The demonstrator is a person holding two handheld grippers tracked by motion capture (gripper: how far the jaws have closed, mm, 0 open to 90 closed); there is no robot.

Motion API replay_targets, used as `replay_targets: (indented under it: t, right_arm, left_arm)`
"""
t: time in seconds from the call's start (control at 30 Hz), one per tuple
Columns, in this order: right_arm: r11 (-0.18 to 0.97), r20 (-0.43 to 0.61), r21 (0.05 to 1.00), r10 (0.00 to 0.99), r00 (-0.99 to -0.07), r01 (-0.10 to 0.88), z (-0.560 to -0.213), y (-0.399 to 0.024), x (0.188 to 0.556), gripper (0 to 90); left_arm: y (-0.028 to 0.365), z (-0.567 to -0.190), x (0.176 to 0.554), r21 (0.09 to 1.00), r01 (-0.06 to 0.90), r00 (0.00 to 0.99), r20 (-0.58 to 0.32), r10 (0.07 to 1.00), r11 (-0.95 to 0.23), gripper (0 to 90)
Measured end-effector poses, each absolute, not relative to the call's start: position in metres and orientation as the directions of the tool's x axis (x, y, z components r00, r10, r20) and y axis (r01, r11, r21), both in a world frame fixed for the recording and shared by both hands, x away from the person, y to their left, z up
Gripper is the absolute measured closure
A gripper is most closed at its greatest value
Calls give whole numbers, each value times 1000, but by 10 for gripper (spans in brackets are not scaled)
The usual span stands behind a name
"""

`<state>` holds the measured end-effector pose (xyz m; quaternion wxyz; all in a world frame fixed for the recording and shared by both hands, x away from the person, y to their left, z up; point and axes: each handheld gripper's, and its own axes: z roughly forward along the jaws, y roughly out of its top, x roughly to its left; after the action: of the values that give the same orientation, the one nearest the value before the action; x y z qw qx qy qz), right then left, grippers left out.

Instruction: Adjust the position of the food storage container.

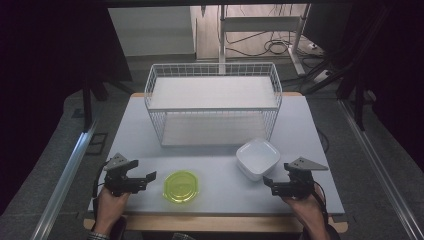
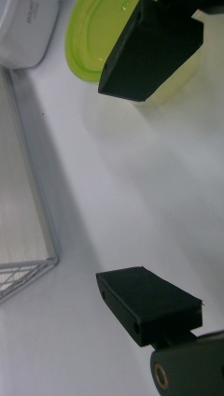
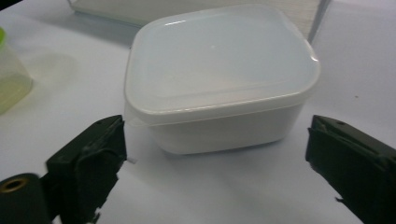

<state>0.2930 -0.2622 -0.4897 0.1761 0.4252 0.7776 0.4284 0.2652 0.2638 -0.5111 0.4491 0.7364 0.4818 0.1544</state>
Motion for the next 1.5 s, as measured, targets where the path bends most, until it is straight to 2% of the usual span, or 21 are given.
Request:
replay_targets:
  t: [0.1, 0.3, 0.57, 0.9, 1.03, 1.17, 1.2, 1.23, 1.27, 1.3, 1.33, 1.5]
  right_arm:
    - [251, 109, 818, 816, -567, 518, -489, -265, 293, 90]
    - [216, 150, 817, 815, -559, 535, -489, -269, 293, 118]
    - [206, 165, 818, 810, -563, 537, -489, -268, 293, 150]
    - [185, 171, 826, 817, -550, 532, -488, -270, 293, 172]
    - [199, 155, 825, 820, -550, 529, -488, -270, 293, 176]
    - [195, 157, 826, 821, -548, 530, -488, -270, 293, 176]
    - [195, 157, 825, 822, -547, 531, -488, -270, 293, 176]
    - [195, 157, 825, 822, -547, 531, -488, -270, 293, 176]
    - [197, 157, 823, 823, -547, 532, -489, -270, 293, 176]
    - [197, 157, 823, 823, -547, 532, -489, -270, 293, 176]
    - [199, 156, 822, 823, -547, 534, -489, -270, 293, 176]
    - [205, 149, 823, 822, -550, 530, -489, -270, 293, 176]
  left_arm:
    - [264, -511, 265, 806, 579, 489, -220, 844, -125, 90]
    - [255, -509, 265, 796, 576, 503, -163, 849, -188, 62]
    - [257, -505, 262, 816, 547, 517, -152, 842, -189, 118]
    - [261, -492, 254, 853, 498, 561, -178, 808, -158, 339]
    - [256, -483, 248, 869, 468, 583, -170, 795, -157, 449]
    - [247, -475, 242, 882, 438, 620, -159, 769, -170, 517]
    - [244, -473, 240, 884, 434, 628, -158, 762, -175, 569]
    - [242, -471, 239, 885, 430, 637, -157, 755, -178, 569]
    - [239, -470, 238, 885, 428, 643, -156, 749, -183, 625]
    - [236, -468, 236, 885, 426, 652, -156, 742, -189, 625]
    - [231, -465, 233, 886, 419, 668, -150, 729, -201, 681]
    - [218, -460, 227, 889, 398, 710, -142, 690, -226, 835]
